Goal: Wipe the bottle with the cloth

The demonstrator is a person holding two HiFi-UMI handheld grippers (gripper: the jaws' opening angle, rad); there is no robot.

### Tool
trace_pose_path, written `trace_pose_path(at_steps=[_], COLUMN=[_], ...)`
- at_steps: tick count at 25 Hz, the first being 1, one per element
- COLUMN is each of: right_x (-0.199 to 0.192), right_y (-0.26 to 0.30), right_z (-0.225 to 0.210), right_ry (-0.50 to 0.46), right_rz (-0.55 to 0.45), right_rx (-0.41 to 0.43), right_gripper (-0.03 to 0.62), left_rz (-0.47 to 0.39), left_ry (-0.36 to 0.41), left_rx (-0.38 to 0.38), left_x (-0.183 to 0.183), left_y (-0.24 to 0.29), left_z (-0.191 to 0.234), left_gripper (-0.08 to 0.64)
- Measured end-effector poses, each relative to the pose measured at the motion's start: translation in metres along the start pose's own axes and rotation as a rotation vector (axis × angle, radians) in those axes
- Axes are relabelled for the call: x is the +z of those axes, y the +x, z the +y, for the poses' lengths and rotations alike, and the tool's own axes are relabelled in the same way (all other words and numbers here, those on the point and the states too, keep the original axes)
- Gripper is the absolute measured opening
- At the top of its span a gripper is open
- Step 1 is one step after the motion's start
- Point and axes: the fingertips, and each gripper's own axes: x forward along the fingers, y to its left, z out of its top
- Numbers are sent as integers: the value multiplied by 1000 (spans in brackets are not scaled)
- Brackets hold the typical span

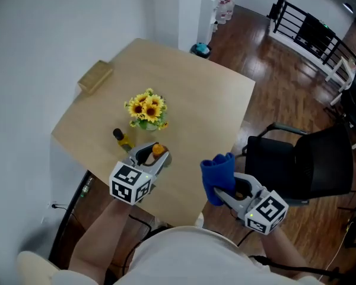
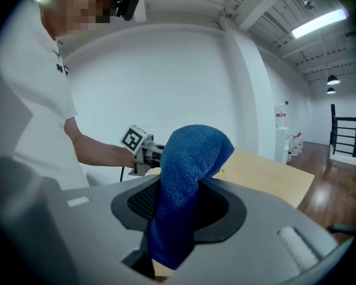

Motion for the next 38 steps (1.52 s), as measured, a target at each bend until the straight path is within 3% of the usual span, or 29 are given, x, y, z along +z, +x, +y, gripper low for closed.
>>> trace_pose_path(at_steps=[6, 11, 22, 26, 31, 34, 38], right_x=[64, 66, -29, -2, 62, 56, 14], right_y=[57, 84, 101, 76, 50, 55, 69], right_z=[16, 31, 19, 29, 64, 73, 70], right_ry=[-125, -122, -41, -55, -240, -253, -208], right_rz=[-101, -103, 86, 18, -94, -71, -17], right_rx=[148, 230, 218, 207, 237, 235, 216], right_gripper=[158, 158, 158, 158, 158, 158, 158], left_rz=[4, -11, -78, -75, -53, -54, -75], left_ry=[22, 6, -41, -36, -43, -49, -54], left_rx=[-87, -111, -69, -51, -52, -70, -106], left_x=[31, 43, 77, 79, 74, 76, 85], left_y=[-45, -64, -94, -91, -83, -76, -72], left_z=[-50, -73, -55, -44, -42, -47, -56], left_gripper=[161, 161, 161, 162, 163, 161, 163])
